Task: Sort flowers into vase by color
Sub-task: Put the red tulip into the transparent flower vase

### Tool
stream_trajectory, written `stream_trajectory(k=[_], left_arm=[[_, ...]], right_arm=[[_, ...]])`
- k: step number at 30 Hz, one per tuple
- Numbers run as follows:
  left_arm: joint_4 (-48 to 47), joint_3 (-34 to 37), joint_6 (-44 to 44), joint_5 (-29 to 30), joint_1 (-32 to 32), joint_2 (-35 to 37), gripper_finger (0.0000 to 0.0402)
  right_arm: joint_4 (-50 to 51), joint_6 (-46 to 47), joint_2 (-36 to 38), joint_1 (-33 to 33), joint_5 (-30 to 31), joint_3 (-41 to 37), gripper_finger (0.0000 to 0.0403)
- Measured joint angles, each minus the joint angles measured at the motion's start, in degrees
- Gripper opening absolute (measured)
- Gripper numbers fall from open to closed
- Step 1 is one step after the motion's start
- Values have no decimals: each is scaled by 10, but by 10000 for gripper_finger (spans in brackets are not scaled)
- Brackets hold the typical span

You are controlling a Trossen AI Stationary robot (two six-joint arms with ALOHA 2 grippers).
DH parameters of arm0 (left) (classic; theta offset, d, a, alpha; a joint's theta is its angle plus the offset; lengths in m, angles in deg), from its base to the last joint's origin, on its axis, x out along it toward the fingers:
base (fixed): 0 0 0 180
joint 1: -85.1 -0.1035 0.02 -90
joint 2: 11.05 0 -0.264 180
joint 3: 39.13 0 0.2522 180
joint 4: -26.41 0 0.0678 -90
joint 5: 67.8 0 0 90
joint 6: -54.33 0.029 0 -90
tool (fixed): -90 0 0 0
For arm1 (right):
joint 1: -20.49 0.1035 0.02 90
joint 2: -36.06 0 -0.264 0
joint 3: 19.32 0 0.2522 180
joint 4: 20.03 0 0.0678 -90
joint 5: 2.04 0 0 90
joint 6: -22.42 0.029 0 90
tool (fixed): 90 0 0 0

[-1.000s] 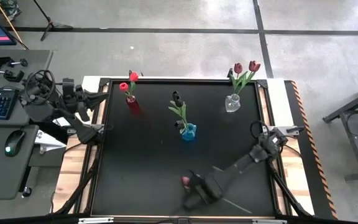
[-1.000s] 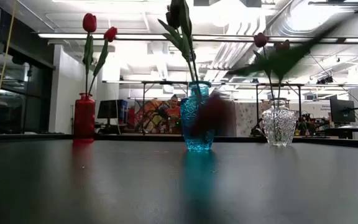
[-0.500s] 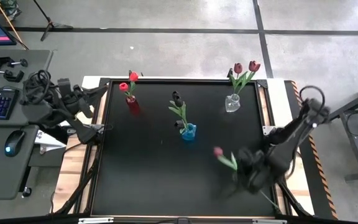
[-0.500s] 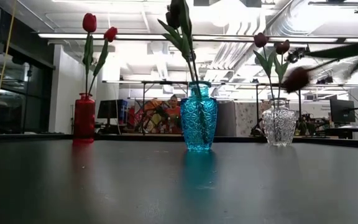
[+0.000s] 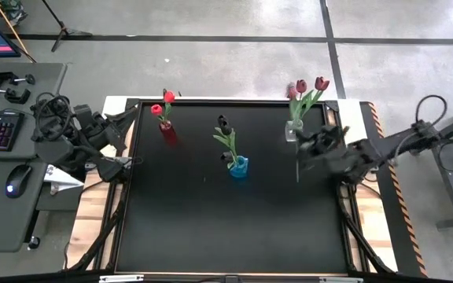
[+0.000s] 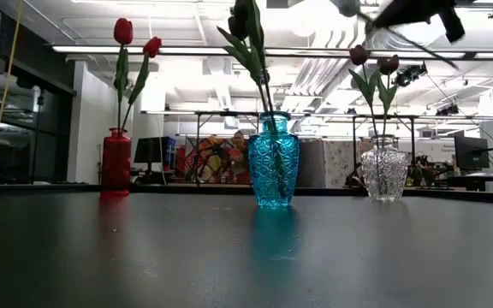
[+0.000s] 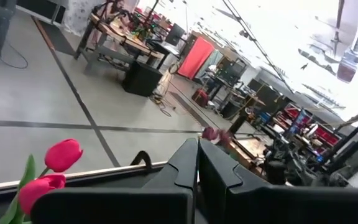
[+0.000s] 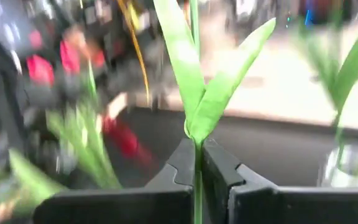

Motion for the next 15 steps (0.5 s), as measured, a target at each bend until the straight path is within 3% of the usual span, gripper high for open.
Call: stream_trajectory(k=[3, 5, 11, 13, 15], left_arm=[[0, 0, 5, 2, -6, 1, 0], [0, 0, 22, 2, -8, 1, 0], [0, 0, 47, 2, -24, 0, 0], [0, 0, 48, 1, -27, -1, 0], [0, 0, 49, -1, -27, -1, 0]], right_arm=[[-149, -161, 52, -39, 46, -29, 0], [-258, -278, 85, -69, 37, -66, 0], [-725, -534, 150, -202, -197, -257, 0], [-813, -558, 162, -239, -216, -300, 0], [-839, -581, 174, -268, -221, -322, 0]])
